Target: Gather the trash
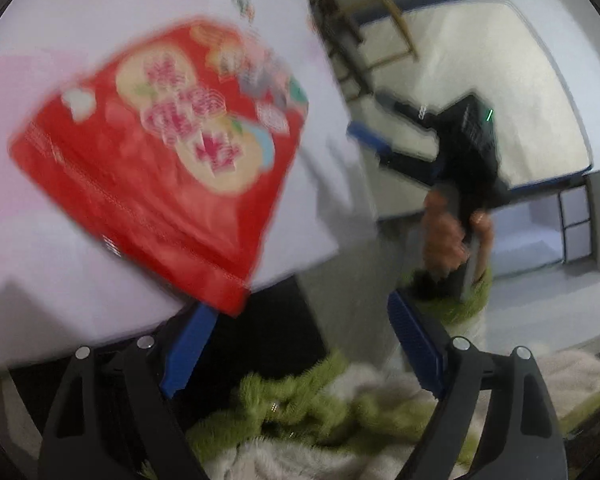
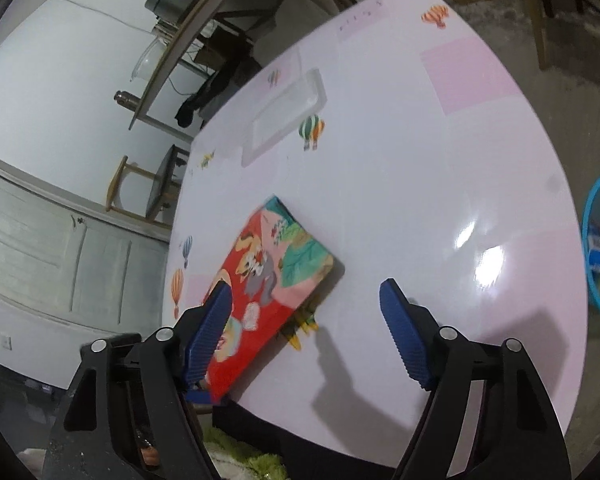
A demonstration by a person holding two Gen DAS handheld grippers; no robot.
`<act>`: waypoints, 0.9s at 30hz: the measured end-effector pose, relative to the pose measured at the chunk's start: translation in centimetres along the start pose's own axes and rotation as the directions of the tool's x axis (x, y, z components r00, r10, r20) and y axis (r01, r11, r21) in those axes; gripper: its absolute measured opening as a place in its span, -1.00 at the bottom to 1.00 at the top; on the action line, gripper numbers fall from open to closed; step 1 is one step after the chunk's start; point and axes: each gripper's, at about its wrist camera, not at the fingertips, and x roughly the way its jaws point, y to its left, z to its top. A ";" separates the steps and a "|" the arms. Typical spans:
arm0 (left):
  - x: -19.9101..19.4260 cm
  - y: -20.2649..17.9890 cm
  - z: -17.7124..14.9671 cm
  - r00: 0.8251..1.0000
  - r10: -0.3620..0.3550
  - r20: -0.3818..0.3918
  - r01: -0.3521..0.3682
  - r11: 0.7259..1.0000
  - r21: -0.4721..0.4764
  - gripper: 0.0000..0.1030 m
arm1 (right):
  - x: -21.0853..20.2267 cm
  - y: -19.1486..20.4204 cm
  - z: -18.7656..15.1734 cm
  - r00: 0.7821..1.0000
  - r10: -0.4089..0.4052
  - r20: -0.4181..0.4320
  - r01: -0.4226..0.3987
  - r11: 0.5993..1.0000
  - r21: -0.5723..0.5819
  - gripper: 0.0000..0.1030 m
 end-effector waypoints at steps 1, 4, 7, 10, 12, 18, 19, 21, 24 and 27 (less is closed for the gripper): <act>0.7 -0.2 -0.4 0.999 0.013 -0.031 -0.013 1.000 0.004 0.66 | 0.4 -0.1 -0.2 1.000 0.006 -0.011 -0.006 1.000 0.008 0.36; 1.0 -1.5 -0.9 0.998 0.016 -0.066 -0.014 0.999 0.034 0.66 | 1.0 0.4 -0.2 0.999 0.015 -0.033 -0.015 1.000 0.013 0.31; -1.5 -1.9 -0.2 0.998 0.052 0.034 -0.054 0.997 0.054 0.66 | 1.0 0.5 -0.6 0.998 0.037 -0.046 -0.036 0.999 0.013 0.27; -4.1 -1.3 2.6 0.975 0.124 0.186 -0.127 0.992 0.004 0.66 | 1.2 0.7 -1.1 0.996 0.059 -0.064 -0.059 0.998 0.012 0.19; -5.8 -0.5 4.2 0.944 0.185 0.274 -0.180 0.983 -0.046 0.66 | 1.3 1.1 -1.4 0.996 0.058 -0.072 -0.057 0.998 0.005 0.13; -8.4 1.6 8.6 0.835 0.356 0.419 -0.315 0.934 -0.166 0.64 | 2.1 3.5 -2.4 0.999 -0.010 -0.038 0.005 0.994 -0.112 -0.07; -8.2 1.9 9.3 0.824 0.382 0.419 -0.339 0.924 -0.177 0.64 | 2.4 3.9 -2.5 0.999 -0.014 -0.037 0.009 0.992 -0.128 -0.13; -7.4 2.2 10.1 0.823 0.401 0.403 -0.358 0.916 -0.181 0.64 | 3.3 4.4 -2.7 0.998 -0.040 -0.037 0.034 0.986 -0.162 -0.22; -6.4 3.2 10.9 0.843 0.402 0.358 -0.354 0.915 -0.192 0.64 | 4.7 4.6 -2.9 0.995 -0.090 -0.049 0.079 0.978 -0.195 -0.37; -6.1 3.3 11.1 0.857 0.386 0.343 -0.346 0.922 -0.172 0.64 | 5.7 4.4 -3.2 0.992 -0.103 -0.069 0.087 0.976 -0.200 -0.52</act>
